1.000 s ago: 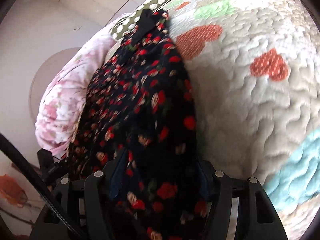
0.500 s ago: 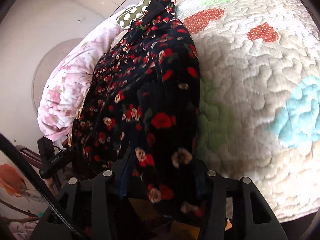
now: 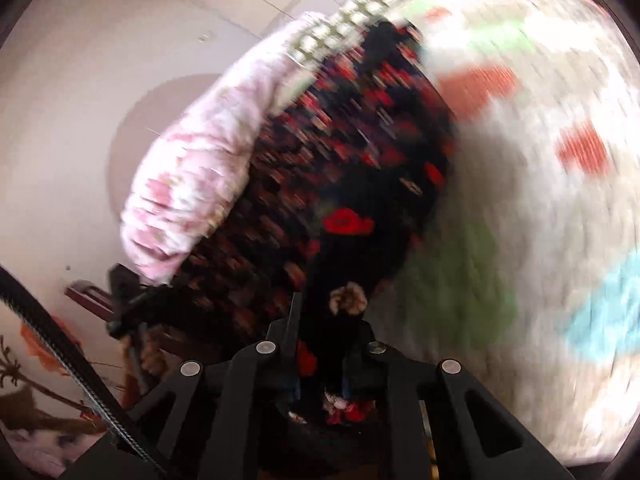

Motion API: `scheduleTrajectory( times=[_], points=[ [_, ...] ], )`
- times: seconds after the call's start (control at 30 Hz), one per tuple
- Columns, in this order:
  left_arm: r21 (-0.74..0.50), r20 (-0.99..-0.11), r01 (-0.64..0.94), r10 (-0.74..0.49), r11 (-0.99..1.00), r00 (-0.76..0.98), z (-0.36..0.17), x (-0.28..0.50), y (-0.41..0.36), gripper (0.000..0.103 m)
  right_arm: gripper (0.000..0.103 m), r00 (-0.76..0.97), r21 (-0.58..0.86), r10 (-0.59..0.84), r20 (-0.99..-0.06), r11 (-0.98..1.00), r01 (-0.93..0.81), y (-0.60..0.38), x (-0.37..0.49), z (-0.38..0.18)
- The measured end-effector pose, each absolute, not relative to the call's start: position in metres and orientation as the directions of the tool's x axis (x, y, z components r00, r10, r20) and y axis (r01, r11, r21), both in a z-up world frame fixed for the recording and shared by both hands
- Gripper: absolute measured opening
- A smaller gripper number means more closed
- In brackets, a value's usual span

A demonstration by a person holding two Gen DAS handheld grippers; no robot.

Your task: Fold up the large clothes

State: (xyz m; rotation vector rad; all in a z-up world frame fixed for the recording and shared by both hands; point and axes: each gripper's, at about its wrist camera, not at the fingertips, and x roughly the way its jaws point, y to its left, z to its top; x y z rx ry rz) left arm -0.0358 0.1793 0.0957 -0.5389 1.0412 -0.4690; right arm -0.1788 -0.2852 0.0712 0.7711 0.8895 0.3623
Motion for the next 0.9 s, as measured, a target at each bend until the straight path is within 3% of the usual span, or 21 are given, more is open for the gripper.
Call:
scheduleTrajectory(
  times=[0.27,0.4,0.5,0.57,0.6,0.83,0.9],
  points=[
    [-0.597,-0.667,0.094,-0.558,0.796,0.494,0.141,0.119,0.137,0.012,0.014,0.730,0.686,0.483,-0.484,0.727,-0.026,-0.329,-0.045,0.148],
    [-0.549,-0.719,-0.045,-0.444,0.835,0.534,0.135,0.220,0.115,0.013,0.014,0.758,0.613,0.311,-0.574,0.776,0.146,-0.365,0.039,0.140],
    [-0.560,-0.747,-0.130,-0.430,0.818,0.507,0.116,0.259,0.109,0.032,0.016,0.686,0.463,0.121,-0.718,0.819,0.340,-0.386,0.089,0.105],
    [-0.581,-0.740,-0.155,-0.439,0.799,0.510,0.107,0.264,0.108,0.035,0.023,0.630,0.409,0.073,-0.773,0.817,0.407,-0.395,0.104,0.082],
    [-0.585,-0.732,-0.137,-0.448,0.799,0.514,0.106,0.265,0.107,0.037,0.030,0.619,0.433,0.093,-0.780,0.794,0.426,-0.400,0.106,0.068],
    [-0.571,-0.710,-0.074,-0.446,0.818,0.544,0.118,0.248,0.124,0.050,0.035,0.686,0.610,0.213,-0.695,0.680,0.407,-0.430,0.098,0.052],
    [-0.541,-0.712,-0.037,-0.435,0.840,0.552,0.128,0.236,0.123,0.052,0.042,0.722,0.659,0.222,-0.656,0.635,0.404,-0.438,0.091,0.058]
  ],
)
